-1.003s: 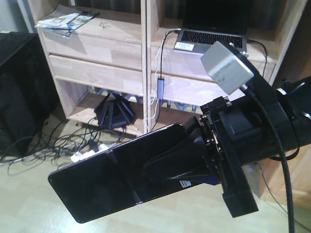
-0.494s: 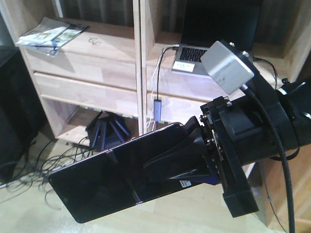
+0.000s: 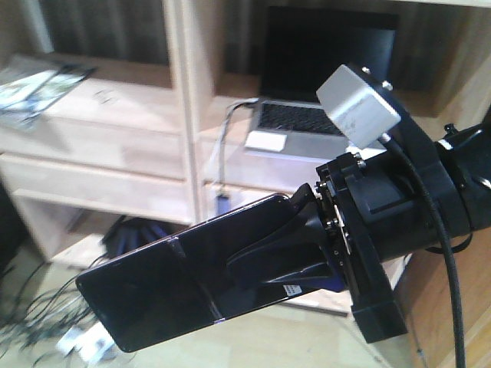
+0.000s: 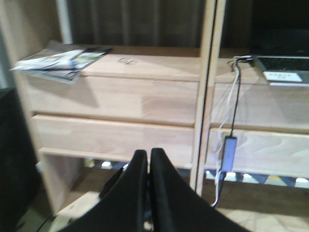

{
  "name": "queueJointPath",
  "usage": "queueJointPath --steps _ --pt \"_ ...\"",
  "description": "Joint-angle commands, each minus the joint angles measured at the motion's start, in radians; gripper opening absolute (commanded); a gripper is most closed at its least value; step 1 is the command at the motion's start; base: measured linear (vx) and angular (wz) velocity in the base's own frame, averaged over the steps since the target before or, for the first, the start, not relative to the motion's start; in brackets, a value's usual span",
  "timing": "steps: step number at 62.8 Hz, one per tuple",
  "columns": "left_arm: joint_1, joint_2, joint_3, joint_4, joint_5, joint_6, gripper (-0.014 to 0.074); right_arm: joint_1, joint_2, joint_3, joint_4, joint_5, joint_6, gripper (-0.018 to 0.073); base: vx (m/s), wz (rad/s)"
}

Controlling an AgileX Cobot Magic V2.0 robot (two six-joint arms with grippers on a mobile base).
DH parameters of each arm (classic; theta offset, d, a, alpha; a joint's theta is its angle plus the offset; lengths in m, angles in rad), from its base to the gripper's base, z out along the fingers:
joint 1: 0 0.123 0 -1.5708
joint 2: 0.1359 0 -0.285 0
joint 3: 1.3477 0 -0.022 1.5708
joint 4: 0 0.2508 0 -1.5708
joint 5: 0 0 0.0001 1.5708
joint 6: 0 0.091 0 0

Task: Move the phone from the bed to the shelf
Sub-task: 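Drive the base up to the wooden shelf holding the laptop, then hold the black phone in the right gripper in front of the shelf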

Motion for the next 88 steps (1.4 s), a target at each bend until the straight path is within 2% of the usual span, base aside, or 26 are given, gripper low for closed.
queueJointPath --steps 1,57,88 --pt "-0.003 -0.005 0.002 -0.006 -0.073 -0.004 0.0001 -0.001 -0.025 -0.028 0.094 0.057 -0.011 -0.0003 0.28 -0.28" --pt "-0.003 -0.005 0.002 -0.006 -0.073 -0.004 0.0001 -0.001 -0.025 -0.028 0.094 0.057 -0.011 -0.0003 0.24 -0.26" --pt "-0.003 -0.005 0.002 -0.006 -0.073 -0.004 0.0001 -0.001 -0.025 -0.028 0.094 0.057 -0.011 -0.0003 0.17 -0.07"
